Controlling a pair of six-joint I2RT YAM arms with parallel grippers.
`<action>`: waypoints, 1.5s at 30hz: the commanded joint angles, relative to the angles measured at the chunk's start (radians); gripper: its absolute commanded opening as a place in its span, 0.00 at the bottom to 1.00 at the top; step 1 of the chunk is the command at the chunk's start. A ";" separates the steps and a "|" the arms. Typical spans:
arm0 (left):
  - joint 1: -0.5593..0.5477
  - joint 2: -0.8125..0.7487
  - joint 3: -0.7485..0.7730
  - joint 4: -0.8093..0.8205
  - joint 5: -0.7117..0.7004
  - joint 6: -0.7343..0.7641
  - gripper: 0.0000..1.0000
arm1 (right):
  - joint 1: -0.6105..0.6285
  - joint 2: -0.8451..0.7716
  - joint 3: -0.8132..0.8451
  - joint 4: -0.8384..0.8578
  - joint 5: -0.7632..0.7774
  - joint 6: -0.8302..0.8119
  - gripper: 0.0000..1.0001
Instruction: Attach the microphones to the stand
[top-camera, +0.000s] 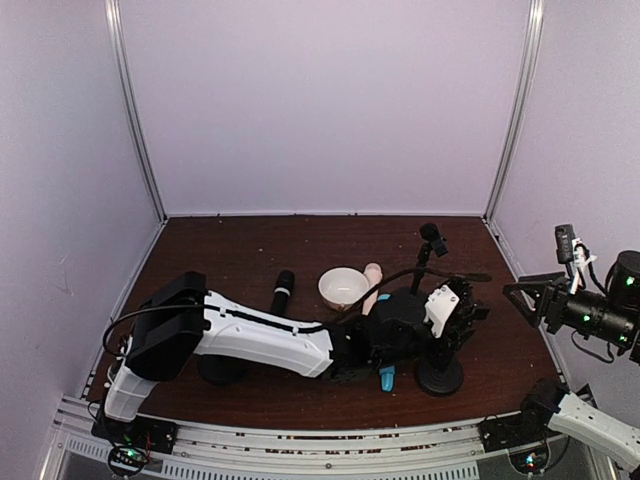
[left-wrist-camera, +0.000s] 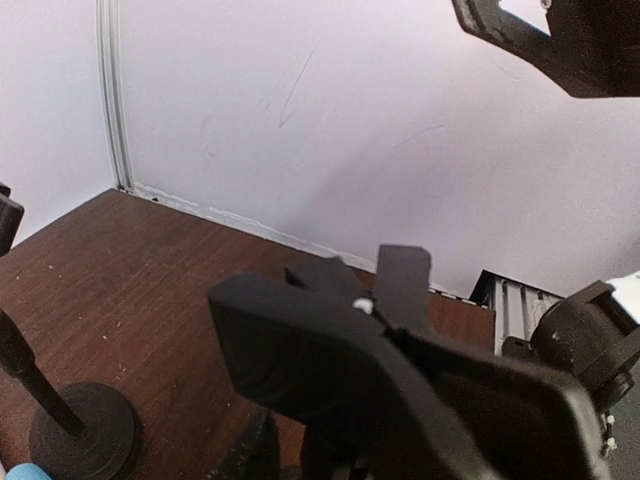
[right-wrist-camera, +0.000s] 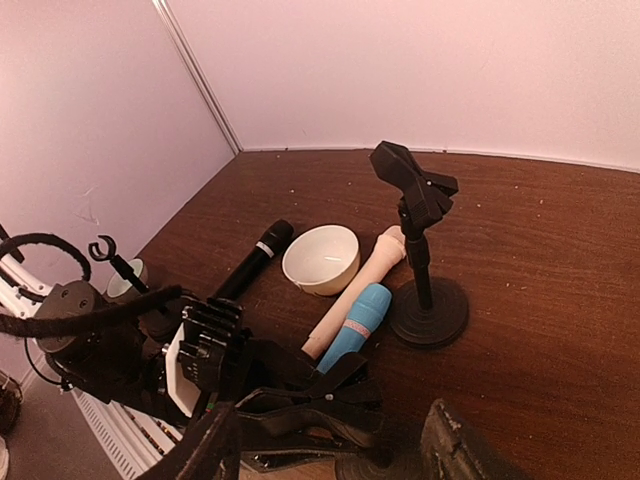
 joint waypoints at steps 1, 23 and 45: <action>0.002 0.032 0.075 0.004 0.031 0.013 0.31 | 0.006 -0.015 -0.013 0.012 0.029 0.006 0.63; 0.015 -0.503 -0.209 -0.182 0.422 0.351 0.00 | 0.006 0.033 0.024 0.079 -0.028 -0.053 0.62; 0.213 -0.670 -0.741 0.153 0.514 0.376 0.00 | 0.006 0.118 -0.278 0.413 -0.211 0.026 0.60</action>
